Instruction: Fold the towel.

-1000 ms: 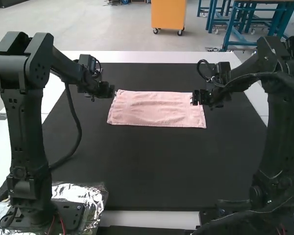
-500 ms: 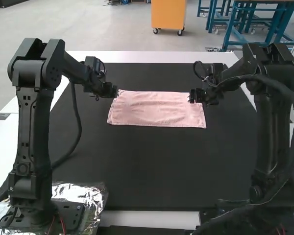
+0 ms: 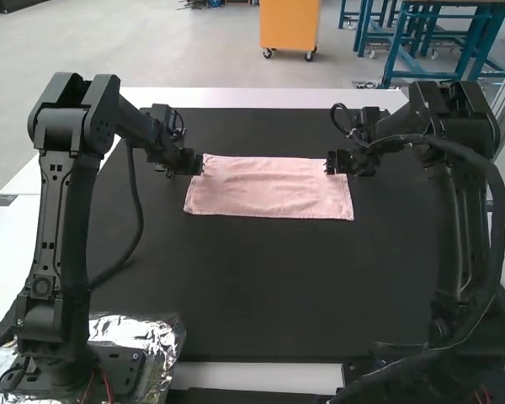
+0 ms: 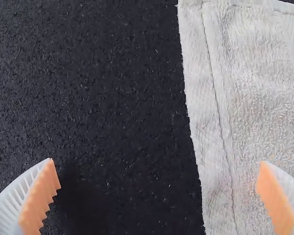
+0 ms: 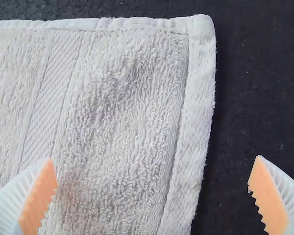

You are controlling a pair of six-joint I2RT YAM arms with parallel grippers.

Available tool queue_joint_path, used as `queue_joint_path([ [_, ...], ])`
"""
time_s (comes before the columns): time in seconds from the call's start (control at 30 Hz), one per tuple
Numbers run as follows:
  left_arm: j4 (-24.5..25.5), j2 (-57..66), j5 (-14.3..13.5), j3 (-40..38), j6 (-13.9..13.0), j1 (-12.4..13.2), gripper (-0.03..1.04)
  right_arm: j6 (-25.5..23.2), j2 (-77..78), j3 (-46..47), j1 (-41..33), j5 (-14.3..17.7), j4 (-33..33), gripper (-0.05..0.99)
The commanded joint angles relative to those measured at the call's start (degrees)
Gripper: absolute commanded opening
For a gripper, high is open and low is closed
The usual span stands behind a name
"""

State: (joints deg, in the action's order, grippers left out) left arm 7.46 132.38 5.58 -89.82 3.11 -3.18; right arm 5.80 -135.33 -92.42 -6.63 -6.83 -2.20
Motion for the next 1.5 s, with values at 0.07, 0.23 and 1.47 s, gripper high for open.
queue_joint_path([
  [0.07, -0.35, 1.31, -1.01, -1.32, -1.18, -0.42, 0.91, 0.70, -1.25, -1.36, 0.13, 0.24, -1.93, 0.85],
  [0.23, -0.17, 1.92, 0.83, -0.97, -1.44, 0.02, 0.03, 1.23, -1.25, -0.83, 0.74, -5.47, -4.66, -0.02],
  [1.47, 3.52, -17.50, 10.41, 10.63, -1.53, 1.16, 0.03, 1.49, 20.54, 11.83, 5.84, -14.97, -8.26, -0.02],
])
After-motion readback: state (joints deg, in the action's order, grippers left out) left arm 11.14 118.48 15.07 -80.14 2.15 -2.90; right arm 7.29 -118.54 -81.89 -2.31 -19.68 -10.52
